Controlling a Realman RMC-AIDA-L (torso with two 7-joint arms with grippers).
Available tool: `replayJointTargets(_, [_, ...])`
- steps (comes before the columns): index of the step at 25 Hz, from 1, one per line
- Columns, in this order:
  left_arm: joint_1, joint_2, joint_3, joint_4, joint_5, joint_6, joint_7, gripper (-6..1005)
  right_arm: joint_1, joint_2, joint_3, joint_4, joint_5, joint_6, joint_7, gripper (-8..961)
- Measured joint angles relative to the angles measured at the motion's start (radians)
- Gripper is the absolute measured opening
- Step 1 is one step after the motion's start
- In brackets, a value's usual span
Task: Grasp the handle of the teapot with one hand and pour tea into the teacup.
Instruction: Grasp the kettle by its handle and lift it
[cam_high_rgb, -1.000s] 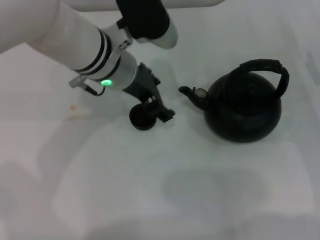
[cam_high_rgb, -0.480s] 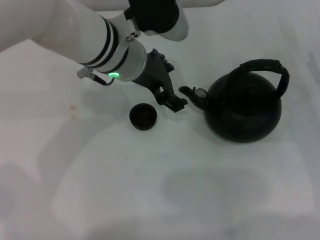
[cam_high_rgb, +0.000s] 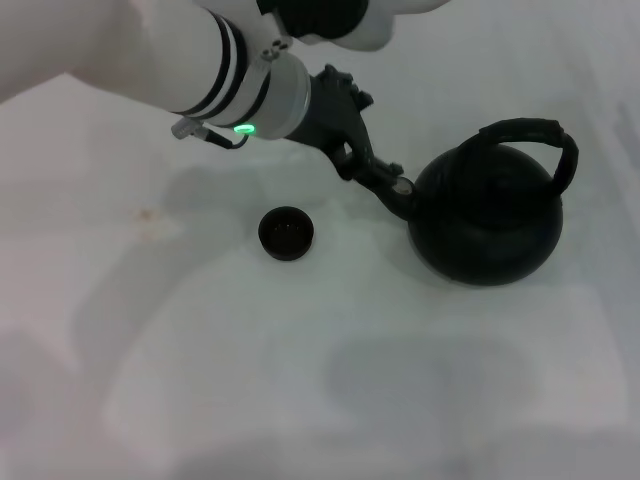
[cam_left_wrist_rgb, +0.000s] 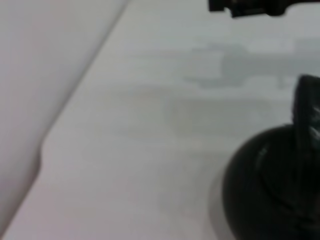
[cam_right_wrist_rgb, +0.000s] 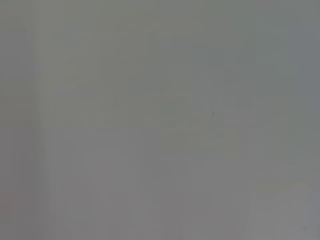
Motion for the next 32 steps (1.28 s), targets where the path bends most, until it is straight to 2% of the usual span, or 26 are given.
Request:
replayJointTargets(8, [0.073,0.001,-0.026,0.028,-0.029,-0.16,0.001,888,0.0,-0.001,0.002,0.0,0.0,0.002,0.0,856])
replayJointTargets(10, [0.118,0.001,-0.037,0.033,-0.089,-0.296,0.005,888,0.001,-0.002,0.009,0.0,0.0,0.003,0.0,856])
replayJointTargets(11, [0.118,0.001,-0.037,0.033,-0.089,-0.296,0.005,888,0.001,-0.002,0.013,0.0,0.0,0.003,0.0,856])
replayJointTargets(17, [0.252,0.002,-0.036,0.023,-0.303,-0.658,0.058,888,0.001,-0.002,0.036,0.0,0.0,0.004,0.0,856])
replayJointTargets(18, [0.289,0.002,-0.022,0.022,-0.358,-0.758,0.062,888,0.001,-0.002,0.036,0.0,0.0,0.003,0.0,856])
replayJointTargets(19, [0.289,0.002,-0.022,0.022,-0.358,-0.758,0.062,888,0.001,-0.002,0.036,0.0,0.0,0.003,0.0,856])
replayJointTargets(26, [0.378,0.001,0.104,-0.026,-0.482,-1.142,0.042,887,0.001,-0.002,0.038,-0.001,0.0,0.004,0.001,856])
replayJointTargets(29, [0.405,0.002,0.166,-0.058,-0.484,-1.31,-0.06,887,0.001,-0.001,0.039,-0.001,0.0,0.003,0.003,856])
replayJointTargets(32, [0.417,0.005,0.19,-0.112,-0.446,-1.425,-0.247,887,0.001,-0.001,0.039,0.0,0.0,0.003,0.005,856])
